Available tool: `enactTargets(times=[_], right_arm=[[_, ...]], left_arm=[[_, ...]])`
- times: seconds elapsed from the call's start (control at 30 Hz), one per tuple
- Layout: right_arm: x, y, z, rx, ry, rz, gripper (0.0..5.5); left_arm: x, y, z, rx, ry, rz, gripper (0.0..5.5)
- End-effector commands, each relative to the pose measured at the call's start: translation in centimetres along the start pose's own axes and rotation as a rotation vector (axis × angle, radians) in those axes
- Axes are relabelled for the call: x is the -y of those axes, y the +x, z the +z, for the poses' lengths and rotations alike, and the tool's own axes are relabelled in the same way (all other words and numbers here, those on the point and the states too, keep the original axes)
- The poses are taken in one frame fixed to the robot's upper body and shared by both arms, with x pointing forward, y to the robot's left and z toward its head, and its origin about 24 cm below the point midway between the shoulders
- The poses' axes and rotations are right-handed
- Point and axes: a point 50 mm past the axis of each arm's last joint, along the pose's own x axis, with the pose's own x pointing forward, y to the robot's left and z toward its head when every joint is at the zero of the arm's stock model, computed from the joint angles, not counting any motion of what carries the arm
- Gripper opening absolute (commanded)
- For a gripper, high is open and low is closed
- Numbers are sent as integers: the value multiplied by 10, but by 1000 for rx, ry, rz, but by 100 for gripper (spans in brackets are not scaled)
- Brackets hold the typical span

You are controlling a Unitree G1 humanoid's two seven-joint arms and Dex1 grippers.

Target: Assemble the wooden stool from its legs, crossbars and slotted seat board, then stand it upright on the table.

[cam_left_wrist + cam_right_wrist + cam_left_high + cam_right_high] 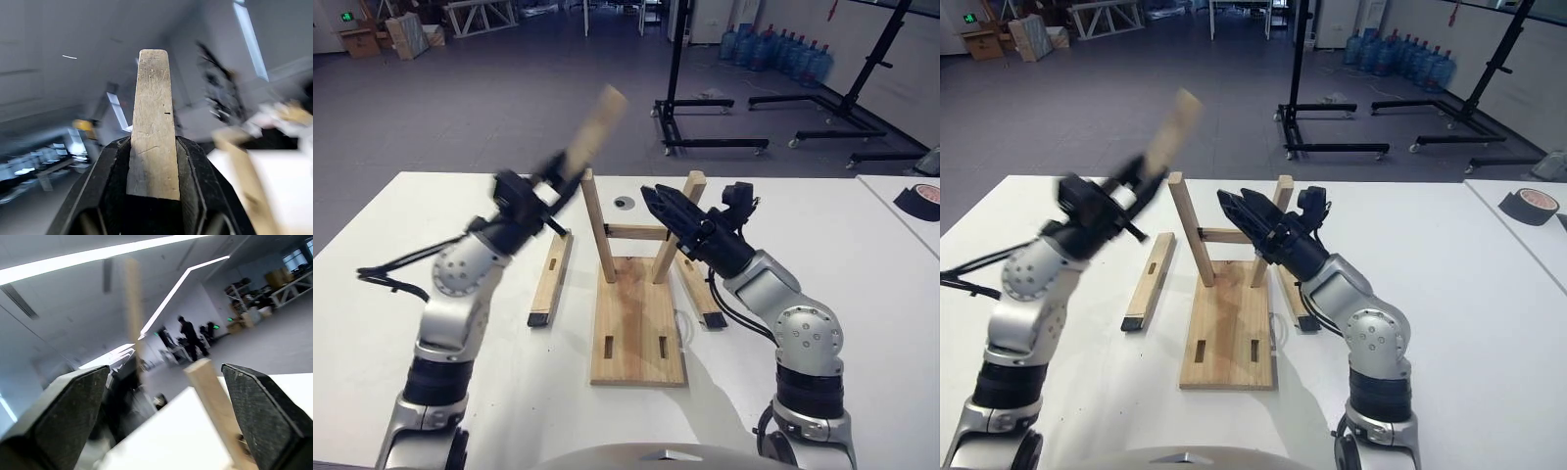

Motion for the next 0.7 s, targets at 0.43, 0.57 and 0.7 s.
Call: enactTargets(times=[0.43, 0.57, 0.7], right_arm=[[1, 21, -16, -63, 43, -73, 287], [0, 20, -18, -64, 25, -64, 219], [1, 20, -14, -24, 22, -69, 144]], left_arm=[[12, 2, -8, -65, 75, -112, 127], [14, 3, -7, -56, 65, -119, 127], [14, 1, -9, -68, 67, -118, 127]])
